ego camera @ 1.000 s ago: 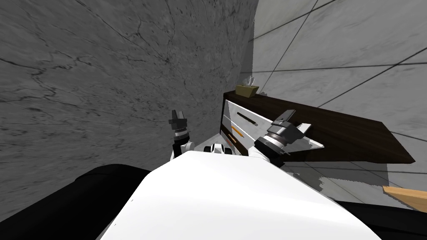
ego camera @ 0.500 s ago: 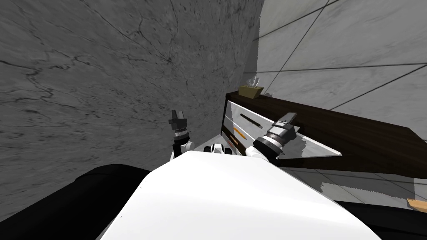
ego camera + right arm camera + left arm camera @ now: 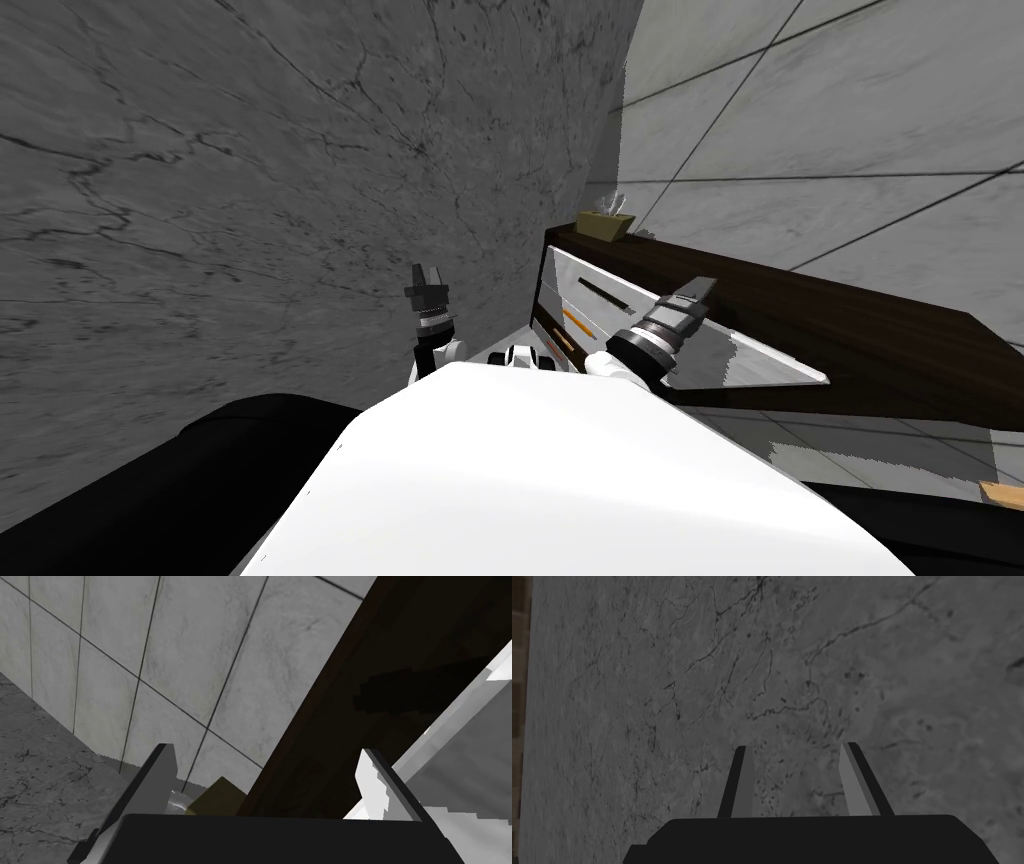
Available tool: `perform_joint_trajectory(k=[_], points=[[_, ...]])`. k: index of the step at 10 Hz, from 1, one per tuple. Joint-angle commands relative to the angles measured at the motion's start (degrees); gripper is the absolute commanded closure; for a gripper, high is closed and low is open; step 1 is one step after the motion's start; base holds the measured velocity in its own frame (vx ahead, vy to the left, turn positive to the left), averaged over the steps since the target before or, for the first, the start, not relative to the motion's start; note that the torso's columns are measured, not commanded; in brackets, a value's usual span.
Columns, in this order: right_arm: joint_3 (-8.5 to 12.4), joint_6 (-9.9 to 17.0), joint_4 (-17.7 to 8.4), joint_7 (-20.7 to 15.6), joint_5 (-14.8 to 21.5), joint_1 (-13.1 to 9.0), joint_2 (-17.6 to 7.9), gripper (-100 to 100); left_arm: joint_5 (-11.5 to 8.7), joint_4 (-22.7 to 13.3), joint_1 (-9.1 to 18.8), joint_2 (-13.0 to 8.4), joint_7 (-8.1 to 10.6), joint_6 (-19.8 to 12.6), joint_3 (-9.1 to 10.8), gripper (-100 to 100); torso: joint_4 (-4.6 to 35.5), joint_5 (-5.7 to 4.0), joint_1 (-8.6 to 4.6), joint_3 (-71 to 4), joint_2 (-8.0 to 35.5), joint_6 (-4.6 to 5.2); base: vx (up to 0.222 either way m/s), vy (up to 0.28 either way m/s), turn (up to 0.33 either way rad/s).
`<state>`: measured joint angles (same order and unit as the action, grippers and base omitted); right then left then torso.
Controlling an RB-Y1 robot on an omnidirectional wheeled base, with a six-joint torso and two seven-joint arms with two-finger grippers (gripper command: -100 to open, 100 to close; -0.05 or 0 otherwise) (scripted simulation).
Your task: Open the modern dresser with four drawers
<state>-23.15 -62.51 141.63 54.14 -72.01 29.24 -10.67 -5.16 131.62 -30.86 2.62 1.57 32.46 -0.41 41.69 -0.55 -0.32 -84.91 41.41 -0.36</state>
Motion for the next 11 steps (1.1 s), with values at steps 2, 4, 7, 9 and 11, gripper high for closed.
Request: perform_joint_trajectory(k=[2, 4, 7, 9, 11], points=[[-2.3, -1.9, -0.2, 4.2, -5.3, 0.2, 1.1, -100, 0.0, 0.0, 0.0, 0.0, 0.00, 0.0, 0.00, 0, -0.3, -0.17, -0.04, -0.3, -0.6, -0.23, 0.022, 0.027, 0.005], [-3.1, -2.8, -0.1, 6.0, -7.0, 0.1, 1.7, -100, 0.0, 0.0, 0.0, 0.0, 0.00, 0.0, 0.01, 0, -0.4, -0.17, 0.11, -0.5, -0.9, -0.45, 0.040, 0.023, 0.017], [-3.8, -3.7, 0.1, 7.7, -9.7, 0.1, 2.4, -100, 0.0, 0.0, 0.0, 0.0, 0.00, 0.0, 0.00, 0, 0.0, 0.25, 0.26, -0.3, -0.3, -0.04, 0.031, 0.032, 0.043], [-4.5, -4.5, 0.2, 9.2, -11.7, 0.1, 3.1, -100, 0.0, 0.0, 0.0, 0.0, 0.00, 0.0, 0.01, 0, 0.3, 0.36, 0.34, 0.1, 0.4, -0.09, 0.057, 0.038, -0.033], [-5.1, -5.3, 0.4, 10.7, -13.4, 0.0, 4.0, -100, 0.0, 0.0, 0.0, 0.0, 0.00, 0.0, 0.00, 0, 0.0, 0.18, 0.38, -0.2, -0.2, -0.33, 0.011, 0.022, 0.015]])
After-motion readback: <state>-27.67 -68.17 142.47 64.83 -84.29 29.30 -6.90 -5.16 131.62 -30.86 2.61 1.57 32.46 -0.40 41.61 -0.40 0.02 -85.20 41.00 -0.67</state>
